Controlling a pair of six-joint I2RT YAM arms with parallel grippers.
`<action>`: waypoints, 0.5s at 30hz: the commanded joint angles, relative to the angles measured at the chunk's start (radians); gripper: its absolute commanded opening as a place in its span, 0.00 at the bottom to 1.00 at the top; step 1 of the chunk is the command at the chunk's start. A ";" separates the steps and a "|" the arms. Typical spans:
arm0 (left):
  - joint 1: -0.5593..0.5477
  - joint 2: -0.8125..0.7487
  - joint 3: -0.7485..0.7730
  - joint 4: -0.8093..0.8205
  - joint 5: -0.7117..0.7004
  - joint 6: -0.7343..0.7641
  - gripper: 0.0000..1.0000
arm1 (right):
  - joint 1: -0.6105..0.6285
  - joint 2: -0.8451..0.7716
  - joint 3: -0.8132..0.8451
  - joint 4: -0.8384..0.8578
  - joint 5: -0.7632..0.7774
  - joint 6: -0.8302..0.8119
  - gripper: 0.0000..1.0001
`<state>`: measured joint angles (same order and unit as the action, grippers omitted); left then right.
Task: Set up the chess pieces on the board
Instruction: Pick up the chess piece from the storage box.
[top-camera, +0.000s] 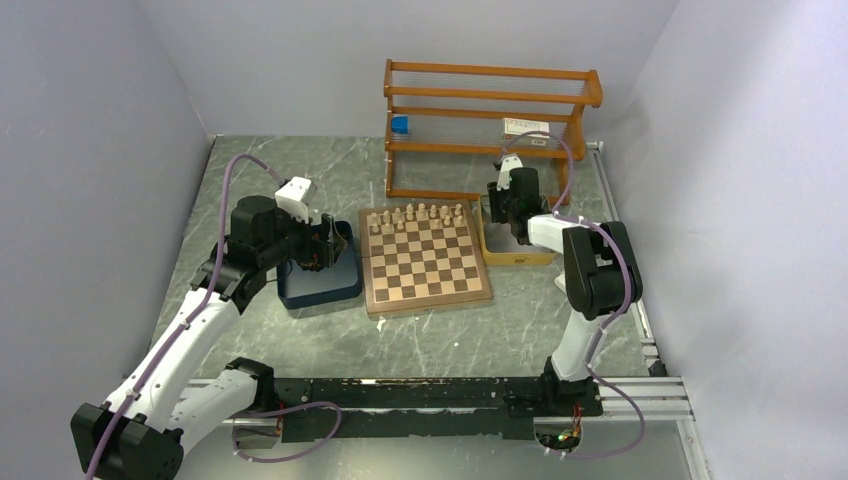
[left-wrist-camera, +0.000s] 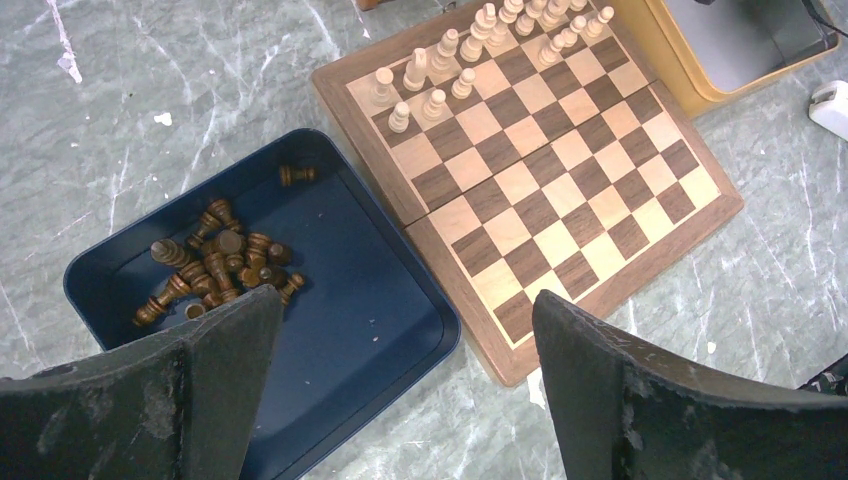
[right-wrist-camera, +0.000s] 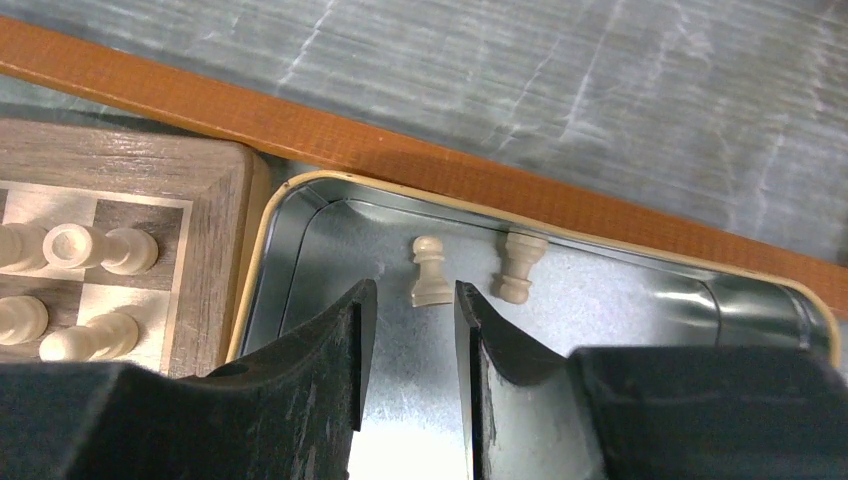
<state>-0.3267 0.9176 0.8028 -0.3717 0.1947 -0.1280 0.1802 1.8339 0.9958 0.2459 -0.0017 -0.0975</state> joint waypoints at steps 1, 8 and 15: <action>-0.009 -0.004 -0.002 0.010 0.012 -0.002 1.00 | -0.010 0.024 -0.006 0.078 -0.046 -0.023 0.38; -0.009 0.000 -0.001 0.011 0.014 -0.001 1.00 | -0.010 0.037 0.001 0.064 -0.015 -0.041 0.39; -0.009 -0.008 -0.003 0.009 0.009 0.000 1.00 | -0.010 0.058 0.027 0.006 -0.003 -0.094 0.41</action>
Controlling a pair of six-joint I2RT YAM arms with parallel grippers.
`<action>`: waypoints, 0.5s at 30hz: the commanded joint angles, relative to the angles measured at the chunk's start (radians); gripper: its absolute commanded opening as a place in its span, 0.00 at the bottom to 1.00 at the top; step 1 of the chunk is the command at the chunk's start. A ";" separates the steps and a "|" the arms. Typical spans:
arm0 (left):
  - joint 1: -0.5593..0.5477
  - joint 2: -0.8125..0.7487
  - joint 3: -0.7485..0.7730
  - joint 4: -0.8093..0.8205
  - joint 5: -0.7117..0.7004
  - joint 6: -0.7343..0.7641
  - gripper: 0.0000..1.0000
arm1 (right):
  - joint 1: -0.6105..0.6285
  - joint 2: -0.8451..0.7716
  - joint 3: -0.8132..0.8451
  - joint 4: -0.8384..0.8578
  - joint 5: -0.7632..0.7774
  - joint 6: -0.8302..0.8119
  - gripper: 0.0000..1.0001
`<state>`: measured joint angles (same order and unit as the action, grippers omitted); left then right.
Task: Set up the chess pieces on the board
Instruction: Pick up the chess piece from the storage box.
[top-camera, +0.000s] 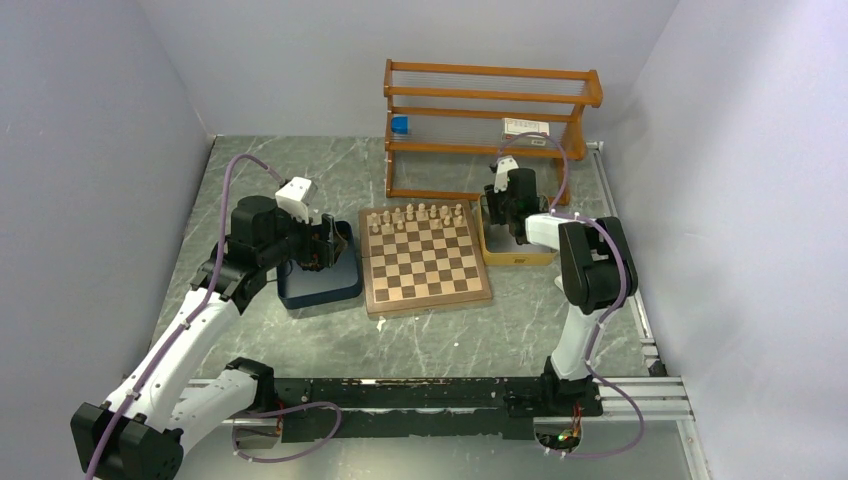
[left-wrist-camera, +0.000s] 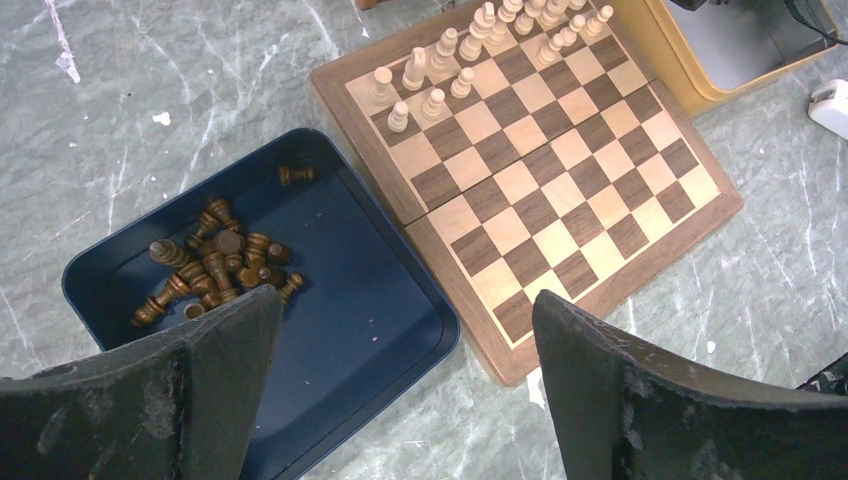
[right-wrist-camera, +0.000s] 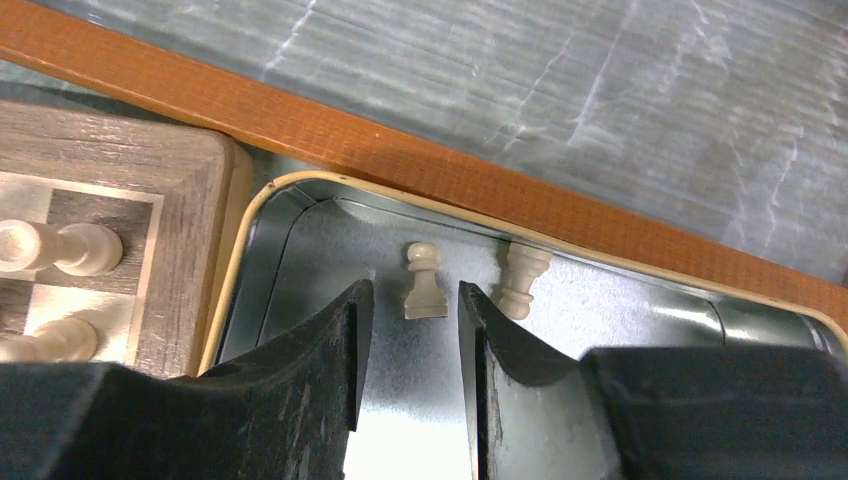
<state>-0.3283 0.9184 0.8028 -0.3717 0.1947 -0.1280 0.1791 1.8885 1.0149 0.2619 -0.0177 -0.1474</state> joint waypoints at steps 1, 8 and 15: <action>-0.007 -0.009 -0.004 0.010 0.009 -0.001 1.00 | -0.009 -0.001 0.003 -0.009 0.002 -0.049 0.40; -0.008 -0.012 -0.002 0.008 0.007 0.001 1.00 | -0.008 0.020 0.027 -0.042 0.010 -0.073 0.37; -0.008 -0.015 -0.002 0.007 0.003 0.002 1.00 | -0.009 0.049 0.064 -0.088 0.002 -0.080 0.32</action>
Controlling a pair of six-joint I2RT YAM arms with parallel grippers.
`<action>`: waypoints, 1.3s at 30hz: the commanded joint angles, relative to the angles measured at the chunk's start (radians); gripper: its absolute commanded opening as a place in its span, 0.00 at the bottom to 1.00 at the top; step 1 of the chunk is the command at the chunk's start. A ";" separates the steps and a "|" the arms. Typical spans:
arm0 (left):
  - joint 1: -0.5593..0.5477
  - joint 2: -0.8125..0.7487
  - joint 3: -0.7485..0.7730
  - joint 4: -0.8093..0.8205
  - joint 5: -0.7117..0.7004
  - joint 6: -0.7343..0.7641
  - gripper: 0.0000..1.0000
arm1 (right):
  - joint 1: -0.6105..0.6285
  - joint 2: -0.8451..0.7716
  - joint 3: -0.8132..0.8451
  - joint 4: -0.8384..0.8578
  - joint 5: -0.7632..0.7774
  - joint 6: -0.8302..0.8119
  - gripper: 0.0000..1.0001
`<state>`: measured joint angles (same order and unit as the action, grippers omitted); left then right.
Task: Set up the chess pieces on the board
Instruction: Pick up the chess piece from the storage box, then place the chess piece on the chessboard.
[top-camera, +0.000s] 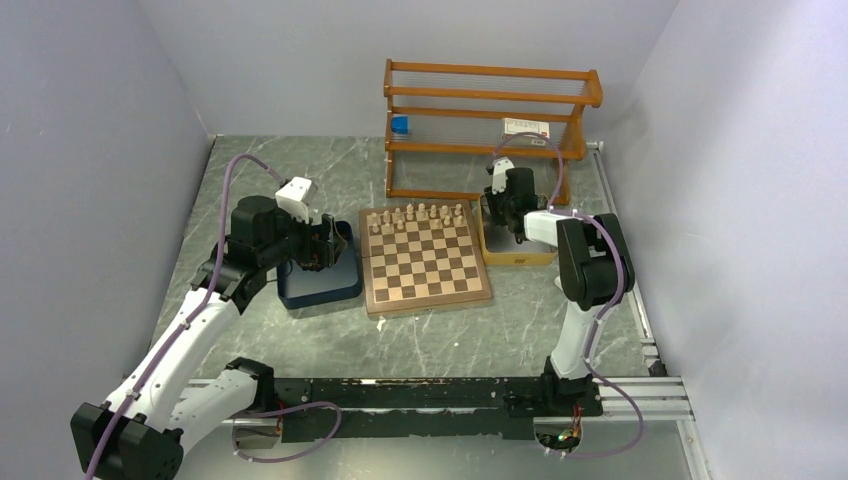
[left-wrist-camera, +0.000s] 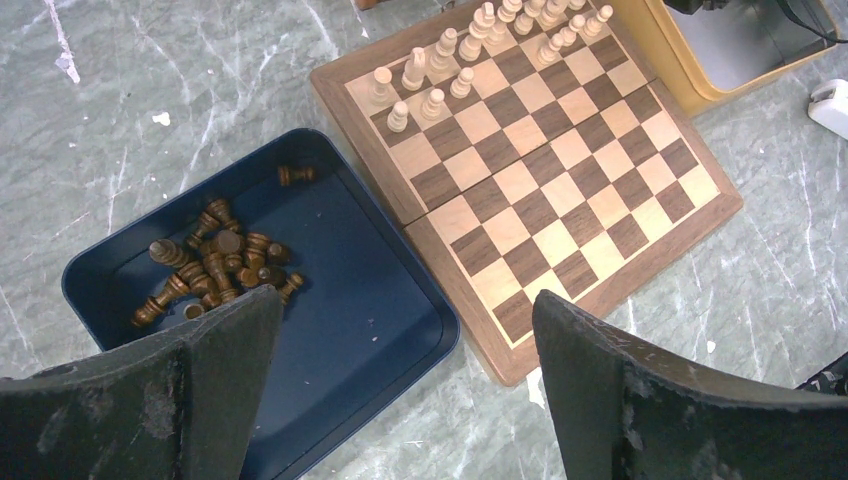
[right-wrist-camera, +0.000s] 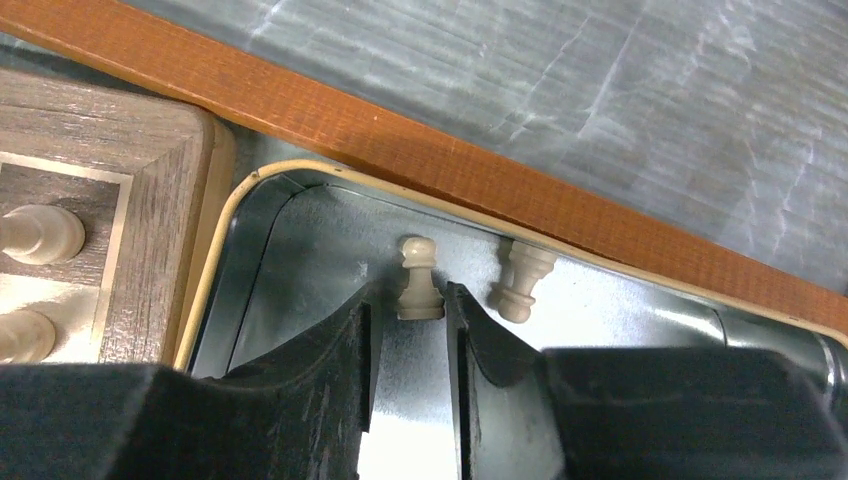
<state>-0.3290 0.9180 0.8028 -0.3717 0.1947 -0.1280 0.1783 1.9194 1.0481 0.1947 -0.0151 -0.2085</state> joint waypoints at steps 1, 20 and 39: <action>-0.007 -0.014 -0.002 0.008 0.003 0.002 1.00 | -0.008 0.019 0.033 -0.024 0.002 -0.017 0.32; -0.007 0.010 -0.008 0.060 0.044 -0.044 1.00 | 0.003 -0.186 -0.020 -0.083 0.083 0.086 0.17; -0.009 0.307 0.256 0.233 0.434 -0.280 1.00 | 0.218 -0.615 -0.245 0.202 -0.338 0.180 0.17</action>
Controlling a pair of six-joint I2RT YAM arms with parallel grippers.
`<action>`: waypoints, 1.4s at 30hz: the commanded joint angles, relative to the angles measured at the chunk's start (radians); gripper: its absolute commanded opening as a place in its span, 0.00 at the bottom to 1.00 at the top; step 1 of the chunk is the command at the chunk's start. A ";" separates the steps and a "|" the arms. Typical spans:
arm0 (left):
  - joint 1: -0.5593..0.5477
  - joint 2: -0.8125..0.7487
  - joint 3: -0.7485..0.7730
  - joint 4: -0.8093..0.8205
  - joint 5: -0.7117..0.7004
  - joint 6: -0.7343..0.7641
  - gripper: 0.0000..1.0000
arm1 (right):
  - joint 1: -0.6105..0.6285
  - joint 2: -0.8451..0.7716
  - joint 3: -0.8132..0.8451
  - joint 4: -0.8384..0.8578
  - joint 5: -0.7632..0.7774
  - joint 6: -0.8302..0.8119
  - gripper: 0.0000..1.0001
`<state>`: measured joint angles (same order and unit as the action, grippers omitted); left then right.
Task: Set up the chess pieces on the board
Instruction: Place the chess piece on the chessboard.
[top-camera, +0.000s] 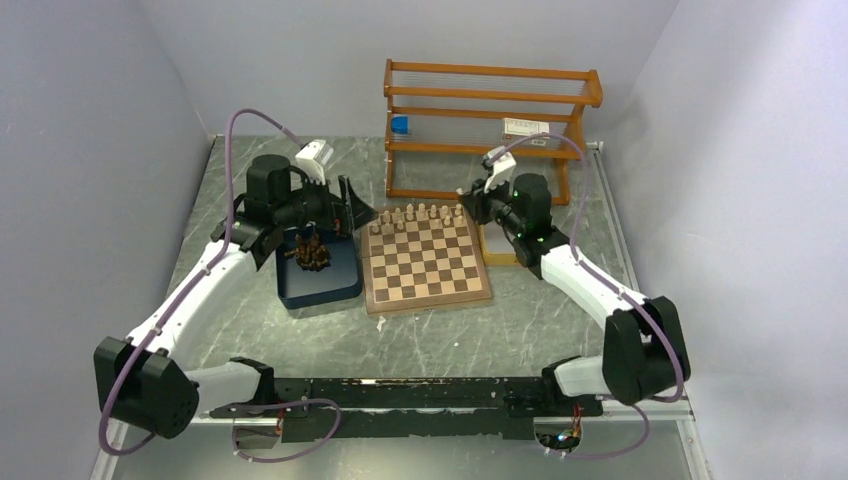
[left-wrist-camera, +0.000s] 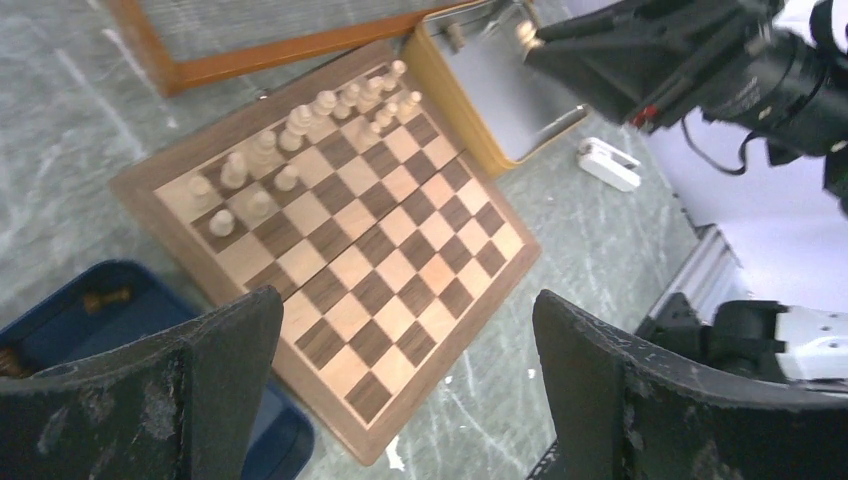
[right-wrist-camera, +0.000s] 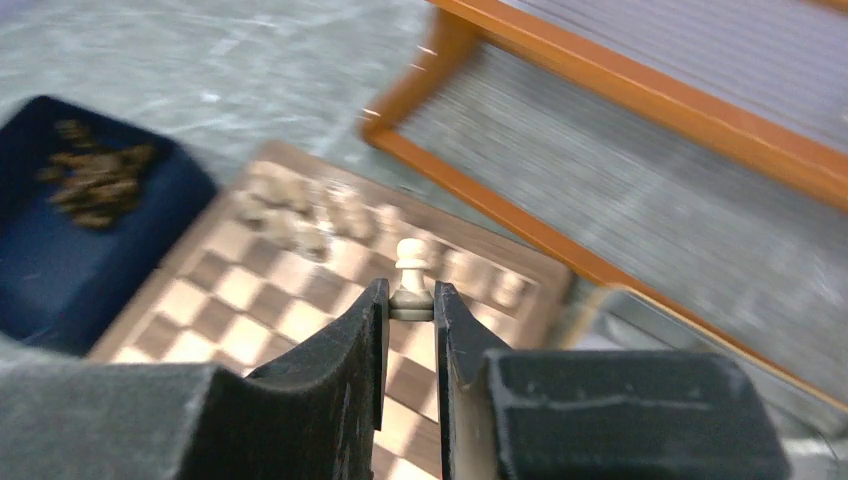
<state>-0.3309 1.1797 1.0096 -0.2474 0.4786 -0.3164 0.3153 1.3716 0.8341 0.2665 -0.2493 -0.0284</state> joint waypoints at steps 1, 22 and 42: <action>-0.007 0.064 0.059 0.129 0.176 -0.113 1.00 | 0.107 -0.085 -0.045 0.154 -0.117 -0.002 0.17; -0.065 0.262 0.064 0.493 0.402 -0.460 0.61 | 0.329 -0.164 -0.082 0.250 -0.161 0.003 0.17; -0.108 0.314 0.058 0.453 0.441 -0.447 0.37 | 0.349 -0.142 -0.081 0.265 -0.124 0.009 0.16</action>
<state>-0.4339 1.4899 1.0554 0.2012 0.8936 -0.7681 0.6533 1.2221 0.7410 0.4999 -0.3855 -0.0113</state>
